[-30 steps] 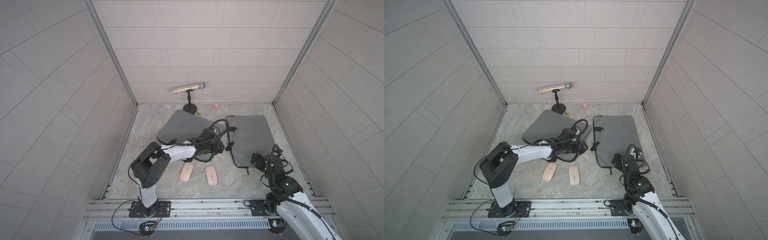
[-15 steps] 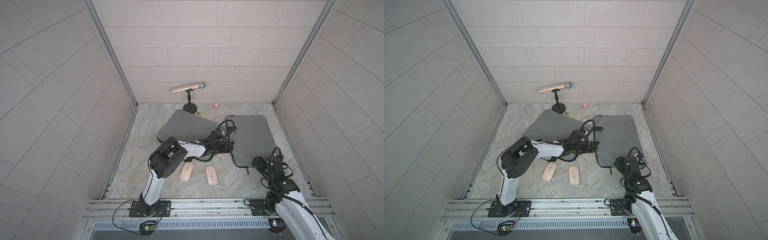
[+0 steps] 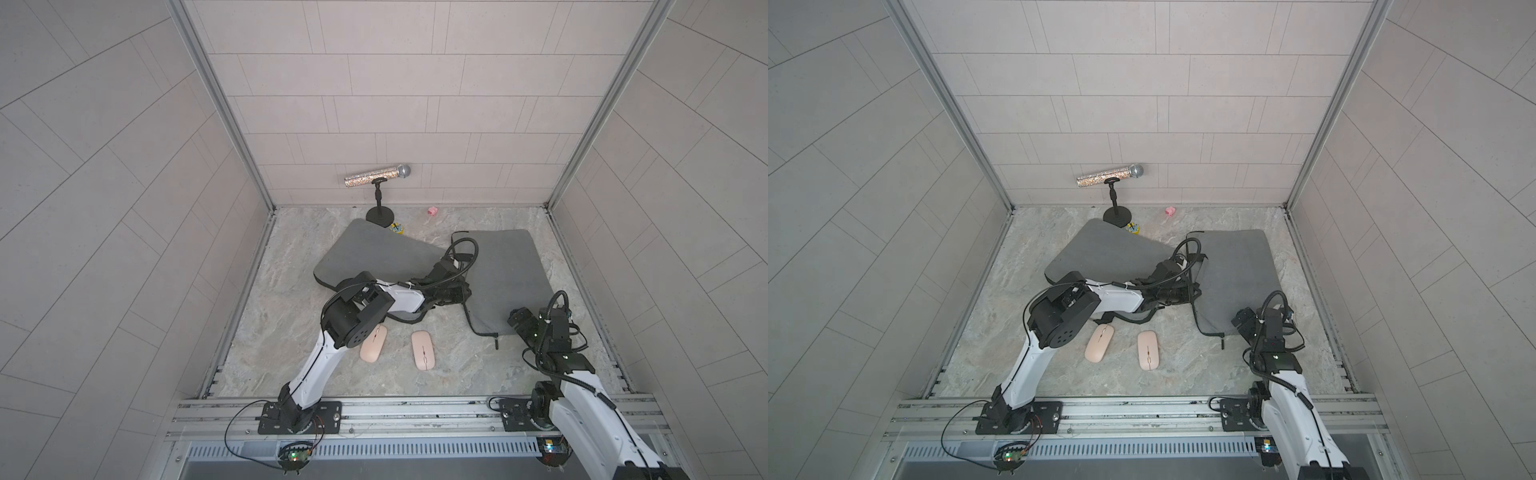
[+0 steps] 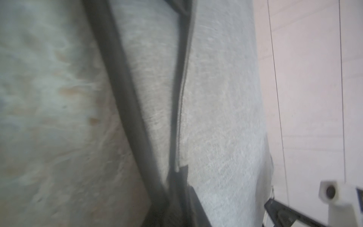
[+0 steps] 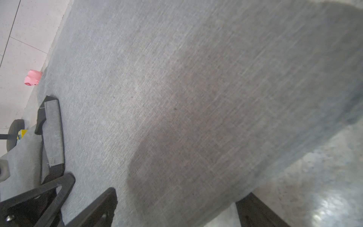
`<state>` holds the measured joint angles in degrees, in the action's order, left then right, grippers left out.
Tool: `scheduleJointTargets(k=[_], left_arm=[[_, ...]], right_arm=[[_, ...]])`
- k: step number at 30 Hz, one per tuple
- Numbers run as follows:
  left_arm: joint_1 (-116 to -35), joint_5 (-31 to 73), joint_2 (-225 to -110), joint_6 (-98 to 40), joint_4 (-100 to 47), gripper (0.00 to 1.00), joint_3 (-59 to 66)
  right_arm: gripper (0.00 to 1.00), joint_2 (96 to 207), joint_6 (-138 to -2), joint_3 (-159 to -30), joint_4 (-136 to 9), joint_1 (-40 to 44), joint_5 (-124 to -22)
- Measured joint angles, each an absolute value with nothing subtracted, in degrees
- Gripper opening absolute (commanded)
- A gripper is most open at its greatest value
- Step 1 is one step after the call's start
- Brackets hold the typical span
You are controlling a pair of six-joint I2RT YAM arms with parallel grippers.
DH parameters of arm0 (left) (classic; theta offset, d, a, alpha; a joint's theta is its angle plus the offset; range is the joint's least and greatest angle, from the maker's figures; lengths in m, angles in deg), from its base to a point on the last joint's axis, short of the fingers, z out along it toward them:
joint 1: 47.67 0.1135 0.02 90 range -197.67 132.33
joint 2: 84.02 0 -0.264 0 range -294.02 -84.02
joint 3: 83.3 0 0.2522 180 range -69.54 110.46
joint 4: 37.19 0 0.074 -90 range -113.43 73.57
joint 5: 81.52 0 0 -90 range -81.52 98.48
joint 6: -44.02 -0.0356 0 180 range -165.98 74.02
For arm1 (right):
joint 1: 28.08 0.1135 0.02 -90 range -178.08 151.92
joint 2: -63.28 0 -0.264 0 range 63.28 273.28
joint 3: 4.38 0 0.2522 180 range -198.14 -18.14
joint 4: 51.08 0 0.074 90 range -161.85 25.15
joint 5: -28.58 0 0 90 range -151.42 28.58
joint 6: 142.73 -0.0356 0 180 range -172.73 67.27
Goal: Put the mouse into the laptop bag
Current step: Adjust the zippered laptop bag at the center of the board.
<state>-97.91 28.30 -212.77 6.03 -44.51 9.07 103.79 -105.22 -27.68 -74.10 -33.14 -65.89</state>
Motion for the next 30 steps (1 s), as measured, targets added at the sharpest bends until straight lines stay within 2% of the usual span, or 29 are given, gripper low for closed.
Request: scheduleJointTargets(k=[3,6,8,11,15,16,19,26,28,30], left_arm=[[-98.69,26.92,-211.41,6.88,-48.84,0.13,5.13],[-99.78,24.69,-208.64,7.64,-52.21,0.13,0.13],[-100.31,23.27,-207.02,7.86,-53.37,0.17,-1.71],[-100.53,22.09,-205.93,7.78,-52.56,0.27,-2.69],[-100.53,22.15,-206.08,7.12,-50.92,0.54,-2.58],[-100.64,22.26,-206.10,7.12,-50.81,0.61,-2.58],[-100.94,22.13,-206.06,7.27,-51.47,0.73,-2.32],[-101.34,20.93,-204.70,6.90,-52.12,0.86,-3.57],[-101.34,20.56,-203.67,6.90,-51.99,0.91,-4.68],[-101.34,19.71,-202.47,6.88,-51.62,0.94,-5.78]], right_arm=[[0.97,108.36,-104.54,-28.90,-71.33,-34.69,-66.53],[0.93,115.75,-103.51,-31.77,-68.42,-36.18,-67.79],[0.92,121.21,-102.77,-34.52,-66.82,-37.05,-69.00],[0.91,129.10,-100.93,-38.87,-63.39,-38.08,-71.42],[0.95,133.32,-99.01,-40.84,-60.38,-38.49,-75.05],[0.97,132.84,-98.62,-40.51,-60.27,-38.43,-75.77],[1.00,129.60,-97.44,-39.26,-62.39,-38.16,-77.45],[0.99,111.64,-95.62,-35.92,-74.36,-37.53,-78.63],[0.93,105.19,-95.54,-35.11,-77.75,-37.42,-78.59],[0.79,98.74,-95.47,-34.04,-80.92,-36.98,-78.68]])
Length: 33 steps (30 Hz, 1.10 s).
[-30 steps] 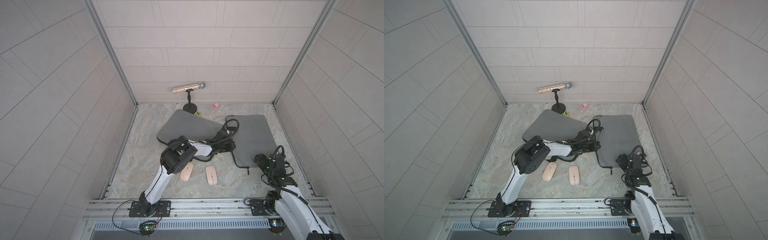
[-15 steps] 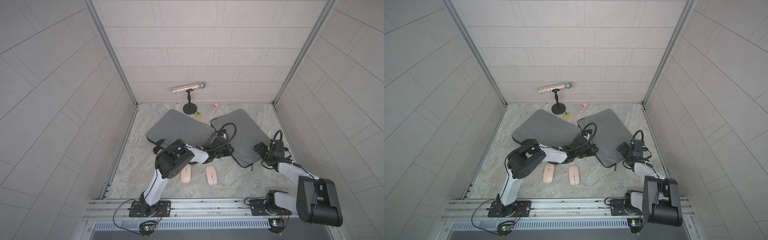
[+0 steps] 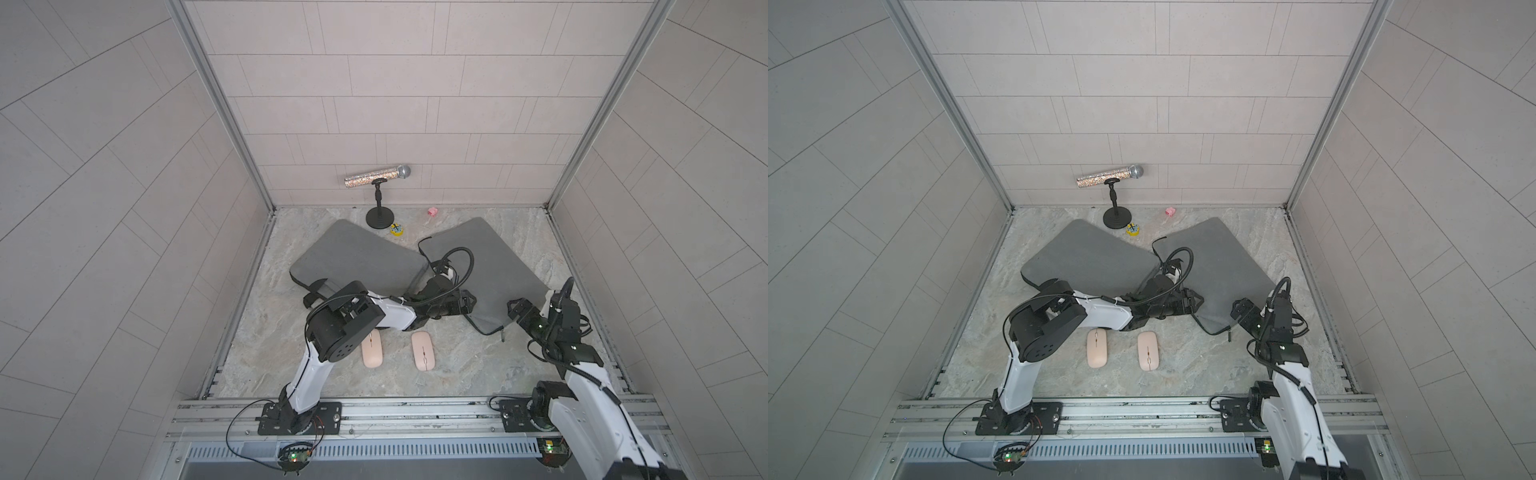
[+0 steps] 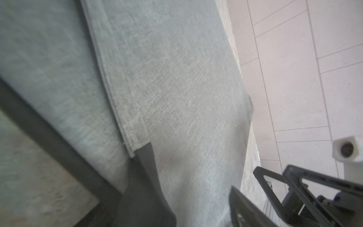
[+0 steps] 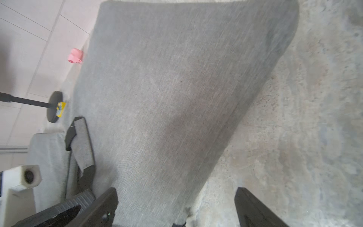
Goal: Put the mouse into the laptop bag
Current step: Adjust the zippered laptop bag at the center of the board, then unzip the zipper on the zippered laptop bag.
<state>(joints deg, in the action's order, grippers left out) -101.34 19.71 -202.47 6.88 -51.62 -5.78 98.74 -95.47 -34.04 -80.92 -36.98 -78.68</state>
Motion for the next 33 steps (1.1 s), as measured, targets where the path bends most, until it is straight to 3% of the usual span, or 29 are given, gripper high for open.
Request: scheduleJointTargets(k=[3,6,11,18,27,33], left_arm=[[-101.34,17.83,-200.22,6.88,-50.18,0.94,-8.00],[-101.34,15.68,-197.36,6.84,-49.39,0.94,-11.02],[-101.34,13.63,-192.75,6.68,-49.21,0.94,-14.45],[-102.54,11.53,-185.23,6.70,-49.72,0.94,-19.17],[-103.37,9.89,-177.71,7.19,-51.27,0.94,-24.53],[-103.46,9.15,-175.04,7.19,-51.38,0.94,-25.97]], right_arm=[[0.64,91.62,-95.73,-32.51,-84.90,-35.54,-78.98],[0.56,88.08,-96.04,-31.70,-88.72,-33.66,-78.53],[0.56,86.20,-96.48,-29.10,-91.19,-29.82,-76.51],[0.52,92.08,-97.26,-27.24,-90.49,-22.84,-72.17],[0.36,95.70,-98.44,-28.86,-89.66,-13.82,-63.40],[0.32,98.98,-99.51,-29.19,-88.35,-11.76,-59.42]])
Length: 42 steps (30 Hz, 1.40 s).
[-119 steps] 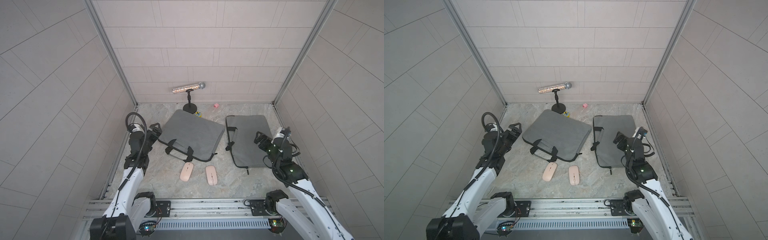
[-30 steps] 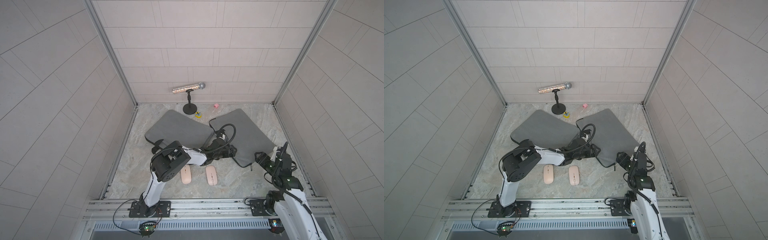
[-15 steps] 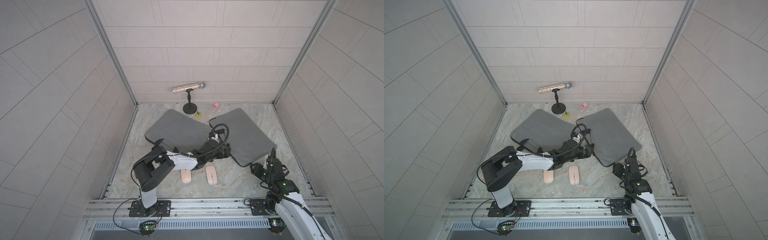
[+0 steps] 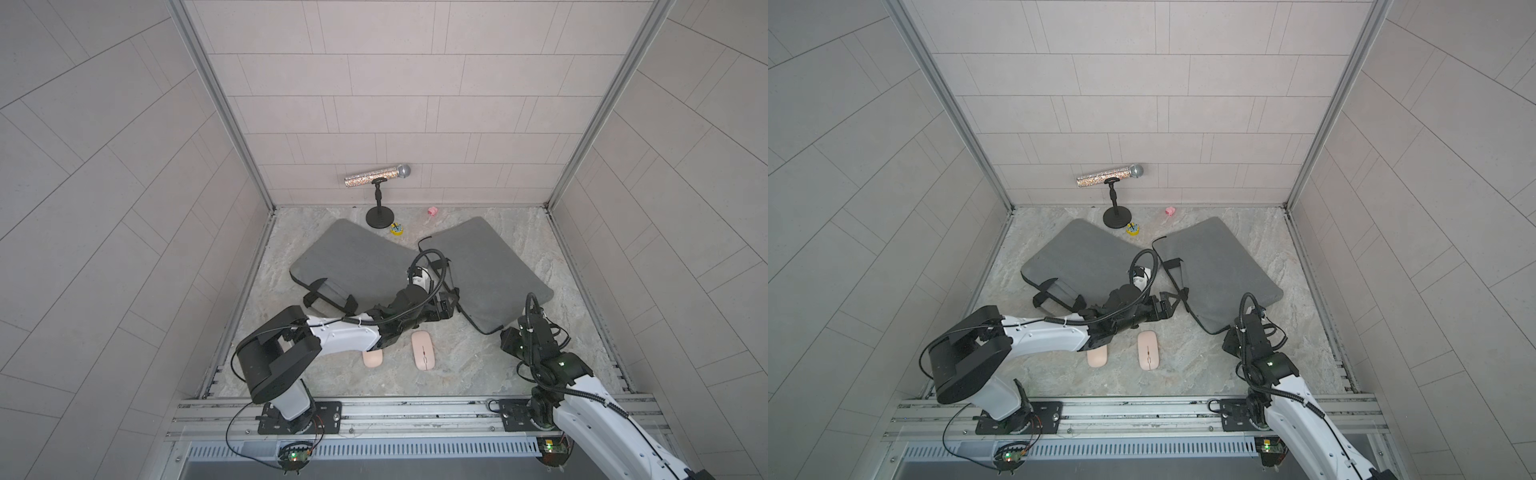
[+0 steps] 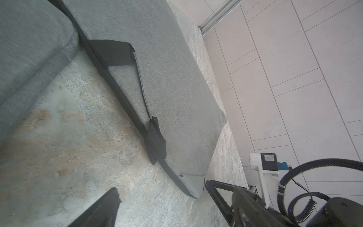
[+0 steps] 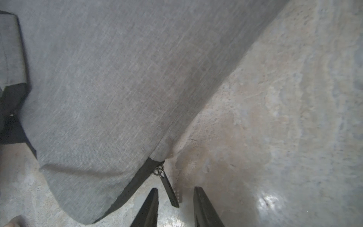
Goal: Put the mouse into the laptop bag
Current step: Unzip the zipper on the zippered laptop bag.
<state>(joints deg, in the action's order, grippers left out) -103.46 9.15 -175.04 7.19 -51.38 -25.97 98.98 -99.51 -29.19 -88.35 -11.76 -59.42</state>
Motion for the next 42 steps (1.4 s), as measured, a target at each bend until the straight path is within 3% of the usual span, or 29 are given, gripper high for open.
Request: scheduleJointTargets(k=[11,18,35,42], left_arm=[[-103.46,8.14,-173.84,7.36,-51.27,0.94,-26.54],[-103.46,7.97,-174.12,8.08,-51.25,0.95,-26.54],[-103.46,9.89,-190.78,13.87,-57.02,0.94,-22.21],[-103.04,8.38,-197.34,12.15,-61.69,0.82,-18.19]], right_arm=[[0.18,109.39,-99.69,-30.89,-82.17,-8.94,-57.04],[0.00,109.28,-99.73,-30.87,-81.29,-8.61,-57.24],[0.00,104.27,-99.82,-30.87,-82.23,-8.57,-58.68],[0.00,103.33,-99.93,-30.83,-82.25,-8.20,-59.66]])
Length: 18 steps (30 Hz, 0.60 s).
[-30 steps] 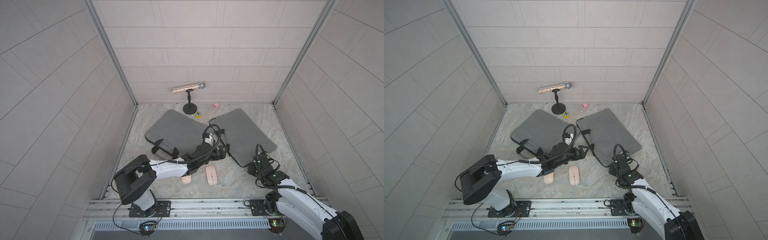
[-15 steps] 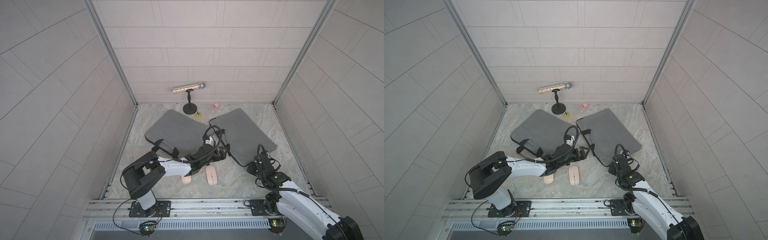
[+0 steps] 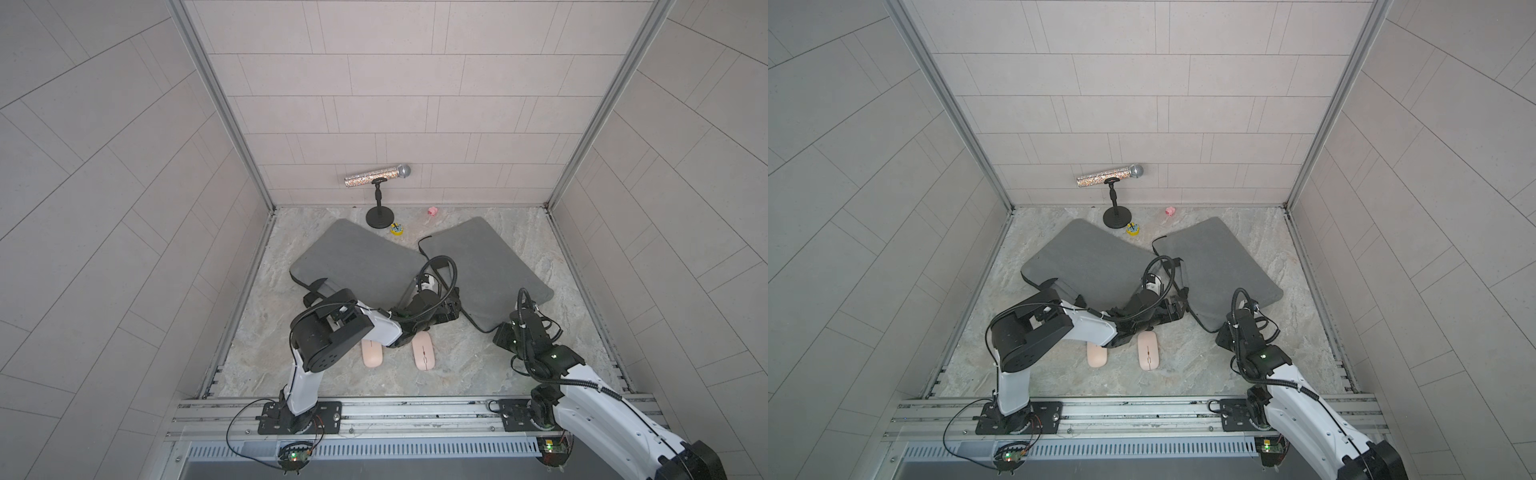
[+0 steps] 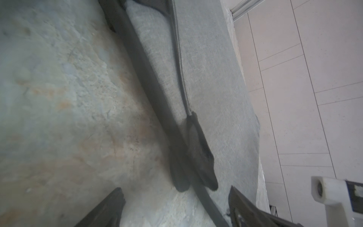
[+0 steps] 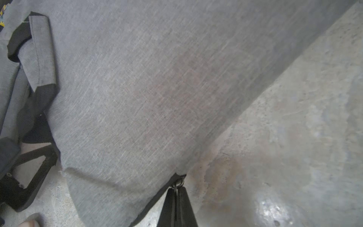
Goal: Put the mouse into the laptop bag
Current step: Unzip the zipper on the zippered laptop bag.
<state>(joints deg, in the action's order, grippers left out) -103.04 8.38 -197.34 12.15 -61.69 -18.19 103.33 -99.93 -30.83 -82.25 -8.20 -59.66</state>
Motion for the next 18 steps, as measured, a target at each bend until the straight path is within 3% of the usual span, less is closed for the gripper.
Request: scheduleJointTargets(k=[4,7,11,18], left_arm=[[-103.02,7.93,-200.70,10.44,-61.32,0.71,-12.99],[-102.78,7.55,-202.30,9.55,-61.45,0.52,-10.87],[-102.69,7.27,-203.59,8.83,-61.02,0.18,-9.53],[-102.32,7.18,-203.96,8.56,-60.99,0.09,-9.34]], right_arm=[[0.00,103.29,-99.89,-30.83,-82.45,-7.83,-60.10],[0.00,102.76,-99.89,-30.83,-82.84,-7.76,-60.36],[0.00,101.41,-99.71,-30.83,-83.52,-7.41,-61.19],[0.00,100.64,-98.99,-30.83,-85.05,-4.85,-63.88]])
